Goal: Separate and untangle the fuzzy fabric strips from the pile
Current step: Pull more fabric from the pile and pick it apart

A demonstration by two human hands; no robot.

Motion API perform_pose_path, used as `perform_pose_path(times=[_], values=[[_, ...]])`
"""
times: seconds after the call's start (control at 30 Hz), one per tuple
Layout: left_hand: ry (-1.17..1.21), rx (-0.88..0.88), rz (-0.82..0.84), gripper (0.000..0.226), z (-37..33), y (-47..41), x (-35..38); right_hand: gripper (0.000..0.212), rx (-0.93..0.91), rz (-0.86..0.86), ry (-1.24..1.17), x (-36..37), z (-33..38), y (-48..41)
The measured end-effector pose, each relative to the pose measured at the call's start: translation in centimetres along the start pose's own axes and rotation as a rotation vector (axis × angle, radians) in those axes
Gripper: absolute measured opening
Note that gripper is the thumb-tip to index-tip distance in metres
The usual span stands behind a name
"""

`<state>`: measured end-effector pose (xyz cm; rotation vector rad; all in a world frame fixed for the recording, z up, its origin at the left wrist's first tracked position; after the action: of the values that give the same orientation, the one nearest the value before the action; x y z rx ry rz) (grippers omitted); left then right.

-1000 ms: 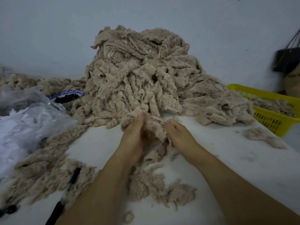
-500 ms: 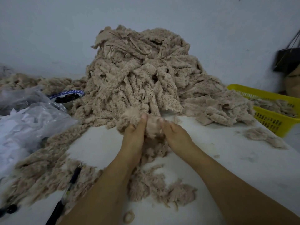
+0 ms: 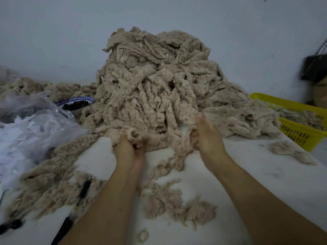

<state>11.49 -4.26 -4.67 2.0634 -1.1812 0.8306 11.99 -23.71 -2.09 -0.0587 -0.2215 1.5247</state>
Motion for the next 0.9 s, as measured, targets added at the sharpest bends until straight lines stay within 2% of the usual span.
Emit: perform_pose_path(times=[0.07,0.13,0.17,0.2,0.23,0.27,0.33,0.37,0.4,0.43,0.5,0.53,0.57,0.63,0.67,0.73,0.77,0.83,0.87,0.9], values=[[-0.065,0.014,0.031,0.023,-0.2,0.2,0.1,0.04,0.02,0.048,0.037,-1.2,0.2,0.0],[-0.193,-0.034,0.138,0.027,0.6,1.5,1.0,0.055,0.059,0.219,0.389,-1.3,-0.4,0.8],[-0.242,-0.068,0.203,0.03,1.0,2.2,1.6,0.072,0.063,0.297,0.569,-1.0,-0.8,1.3],[-0.285,-0.096,0.272,0.031,1.4,2.8,2.0,0.087,0.036,0.307,0.683,-0.6,-0.9,1.5],[-0.311,-0.124,0.356,0.032,1.5,3.2,2.2,0.087,-0.037,0.253,0.725,-0.3,-0.8,1.5],[-0.3,-0.168,0.463,0.03,1.5,3.6,2.5,0.075,-0.127,0.197,0.773,-0.2,-0.7,1.3],[-0.228,-0.335,0.694,0.024,1.1,4.6,2.8,0.032,-0.297,0.161,0.866,-0.2,-0.2,1.0],[-0.216,-0.439,0.813,0.022,1.1,5.3,2.9,0.017,-0.323,0.228,0.876,-0.1,-0.3,1.0],[-0.234,-0.529,0.925,0.019,1.2,6.0,3.2,0.03,-0.316,0.303,0.852,0.0,-0.5,1.0],[-0.272,-0.588,1.028,0.016,1.4,6.7,3.3,0.038,-0.242,0.37,0.705,0.2,-1.0,1.3],[-0.36,-0.665,1.198,0.019,1.8,7.3,3.2,0.023,-0.033,0.479,0.371,1.2,-1.3,2.3],[-0.386,-0.693,1.264,0.02,1.9,7.4,3.0,0.02,0.011,0.554,0.325,1.2,-1.8,2.8],[-0.397,-0.71,1.3,0.021,2.0,7.4,2.9,0.019,0.05,0.561,0.267,1.2,-2.1,2.7],[-0.416,-0.697,1.232,0.019,2.0,6.9,2.9,0.016,0.074,0.343,0.247,1.2,-1.7,1.7],[-0.422,-0.644,1.105,0.017,2.0,6.5,3.1,0.021,0.046,0.231,0.24,0.6,-1.5,1.0],[-0.422,-0.454,0.727,0.015,2.0,5.0,3.1,0.017,0.007,0.054,0.117,-0.8,-0.9,-0.3],[-0.441,-0.325,0.549,0.016,2.0,4.2,2.9,0.017,0.051,0.053,0.021,-1.1,-0.9,-0.6],[-0.644,-0.052,0.358,0.021,2.0,3.4,2.4,0.021,0.171,0.205,-0.222,-0.8,-1.4,-0.4],[-0.848,0.088,0.349,0.022,2.0,3.4,2.3,0.021,0.174,0.331,-0.236,-0.3,-1.3,0.1],[-1.036,0.221,0.42,0.023,2.1,3.6,2.2,0.022,0.157,0.437,-0.196,0.3,-1.4,0.7]])
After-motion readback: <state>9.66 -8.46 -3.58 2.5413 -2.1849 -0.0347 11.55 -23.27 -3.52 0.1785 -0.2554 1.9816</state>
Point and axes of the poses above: each hand's wrist, its own y-axis away from the middle knuckle, its own x-axis out of the palm, z = x × y, the point moved 2 cm from there along -y, towards the middle knuckle, and after that the axes turned 2 degrees about y, right-handed, at the moved point
